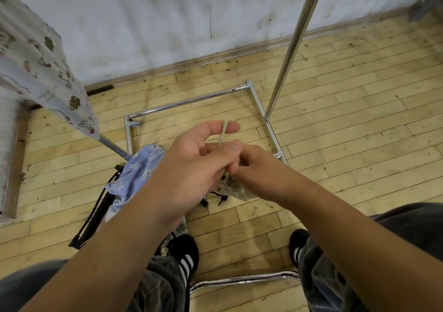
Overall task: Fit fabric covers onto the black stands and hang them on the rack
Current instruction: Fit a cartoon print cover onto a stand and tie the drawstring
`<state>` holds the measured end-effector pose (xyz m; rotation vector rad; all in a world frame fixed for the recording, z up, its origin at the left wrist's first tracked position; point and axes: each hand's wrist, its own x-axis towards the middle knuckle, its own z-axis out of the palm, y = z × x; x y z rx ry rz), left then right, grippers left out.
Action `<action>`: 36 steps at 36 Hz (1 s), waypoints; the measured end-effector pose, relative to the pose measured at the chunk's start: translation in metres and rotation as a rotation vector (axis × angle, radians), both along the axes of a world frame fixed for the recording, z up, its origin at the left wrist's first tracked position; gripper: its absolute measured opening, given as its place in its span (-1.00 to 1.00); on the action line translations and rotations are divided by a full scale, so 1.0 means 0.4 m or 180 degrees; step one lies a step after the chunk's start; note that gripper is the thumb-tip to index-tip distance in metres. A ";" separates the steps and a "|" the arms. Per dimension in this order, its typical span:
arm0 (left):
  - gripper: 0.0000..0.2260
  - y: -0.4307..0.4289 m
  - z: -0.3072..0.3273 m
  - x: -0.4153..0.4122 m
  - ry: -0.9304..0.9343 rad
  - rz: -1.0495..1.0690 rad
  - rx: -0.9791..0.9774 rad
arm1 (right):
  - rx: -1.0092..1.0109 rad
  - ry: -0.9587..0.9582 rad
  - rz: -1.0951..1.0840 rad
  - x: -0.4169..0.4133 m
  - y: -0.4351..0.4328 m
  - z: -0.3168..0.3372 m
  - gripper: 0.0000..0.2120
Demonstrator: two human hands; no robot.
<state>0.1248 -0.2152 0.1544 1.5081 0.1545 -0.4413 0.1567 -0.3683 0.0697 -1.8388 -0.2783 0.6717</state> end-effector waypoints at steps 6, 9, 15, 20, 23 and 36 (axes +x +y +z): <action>-0.76 -0.005 0.003 -0.010 -0.0142 -0.0096 0.0350 | -0.0190 -0.0059 0.0020 -0.001 -0.003 -0.002 -0.69; -0.75 0.000 0.007 -0.009 -0.0129 -0.0191 0.0404 | -0.0352 -0.0200 0.0094 -0.003 0.004 -0.004 -0.61; -0.66 0.045 -0.002 0.010 -0.0294 -0.1019 0.1518 | -0.0589 -0.0301 -0.0005 -0.023 0.007 -0.009 -0.69; -0.84 0.041 -0.049 0.016 -0.0289 -0.1200 0.2781 | -0.0847 -0.0205 -0.0026 -0.021 -0.001 -0.014 -0.79; -0.76 0.032 -0.068 0.019 -0.0232 -0.1098 0.3025 | -0.0958 -0.0163 0.0122 -0.023 0.006 -0.022 -0.73; -0.54 -0.003 -0.065 0.013 0.0652 -0.0612 0.1676 | -0.0974 0.0042 0.1030 -0.041 0.006 -0.027 -0.84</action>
